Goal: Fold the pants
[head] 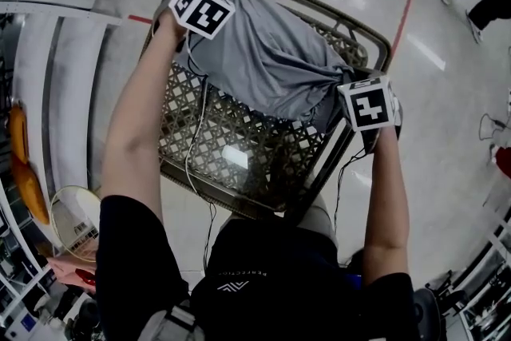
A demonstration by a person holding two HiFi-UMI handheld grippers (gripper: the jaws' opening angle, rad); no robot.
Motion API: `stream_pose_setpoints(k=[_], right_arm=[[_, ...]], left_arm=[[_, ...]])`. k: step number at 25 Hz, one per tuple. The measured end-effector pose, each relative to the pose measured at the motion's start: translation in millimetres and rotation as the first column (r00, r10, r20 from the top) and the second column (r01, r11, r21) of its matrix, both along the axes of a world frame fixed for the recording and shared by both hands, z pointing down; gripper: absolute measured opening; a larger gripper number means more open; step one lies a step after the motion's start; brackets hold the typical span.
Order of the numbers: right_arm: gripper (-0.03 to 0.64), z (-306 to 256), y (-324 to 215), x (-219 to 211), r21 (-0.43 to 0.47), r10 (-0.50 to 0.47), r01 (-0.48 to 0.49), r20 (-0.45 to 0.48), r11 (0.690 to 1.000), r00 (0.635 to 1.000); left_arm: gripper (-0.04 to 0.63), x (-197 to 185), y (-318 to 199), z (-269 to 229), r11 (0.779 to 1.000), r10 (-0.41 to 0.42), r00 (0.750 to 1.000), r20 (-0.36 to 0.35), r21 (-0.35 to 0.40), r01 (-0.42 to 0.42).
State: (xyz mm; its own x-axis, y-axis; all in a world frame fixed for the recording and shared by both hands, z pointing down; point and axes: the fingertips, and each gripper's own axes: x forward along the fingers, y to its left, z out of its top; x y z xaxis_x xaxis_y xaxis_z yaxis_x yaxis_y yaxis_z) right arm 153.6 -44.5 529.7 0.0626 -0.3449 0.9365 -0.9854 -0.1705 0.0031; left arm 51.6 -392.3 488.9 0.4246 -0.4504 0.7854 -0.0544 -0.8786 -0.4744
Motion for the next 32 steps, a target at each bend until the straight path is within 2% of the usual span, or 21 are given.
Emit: stream_pose_setpoints(k=[6, 14, 18, 23, 28, 32], right_arm=[[0.051, 0, 10, 8, -0.018, 0.067, -0.067, 0.008, 0.998, 0.998], [0.051, -4, 14, 18, 0.016, 0.099, -0.099, 0.009, 0.995, 0.995], [0.051, -8, 16, 11, 0.021, 0.091, -0.091, 0.034, 0.996, 0.995], [0.052, -15, 16, 14, 0.058, 0.083, -0.084, 0.005, 0.995, 0.996], [0.052, -28, 13, 15, 0.114, 0.068, -0.066, -0.020, 0.991, 0.997], [0.081, -35, 21, 18, 0.121, 0.115, -0.108, -0.051, 0.987, 0.992]], left_arm=[[0.138, 20, 39, 2, 0.991, 0.111, 0.994, 0.010, -0.071, -0.110], [0.133, 43, 93, 16, 0.956, 0.241, 0.970, 0.015, -0.174, -0.235], [0.132, 45, 114, 23, 0.940, 0.249, 0.969, 0.007, -0.242, -0.240], [0.133, 41, 137, 32, 0.923, 0.292, 0.956, 0.026, -0.270, -0.274], [0.133, 37, 148, 26, 0.921, 0.269, 0.963, -0.006, -0.291, -0.259], [0.133, 27, 157, 23, 0.922, 0.255, 0.967, -0.012, -0.299, -0.247]])
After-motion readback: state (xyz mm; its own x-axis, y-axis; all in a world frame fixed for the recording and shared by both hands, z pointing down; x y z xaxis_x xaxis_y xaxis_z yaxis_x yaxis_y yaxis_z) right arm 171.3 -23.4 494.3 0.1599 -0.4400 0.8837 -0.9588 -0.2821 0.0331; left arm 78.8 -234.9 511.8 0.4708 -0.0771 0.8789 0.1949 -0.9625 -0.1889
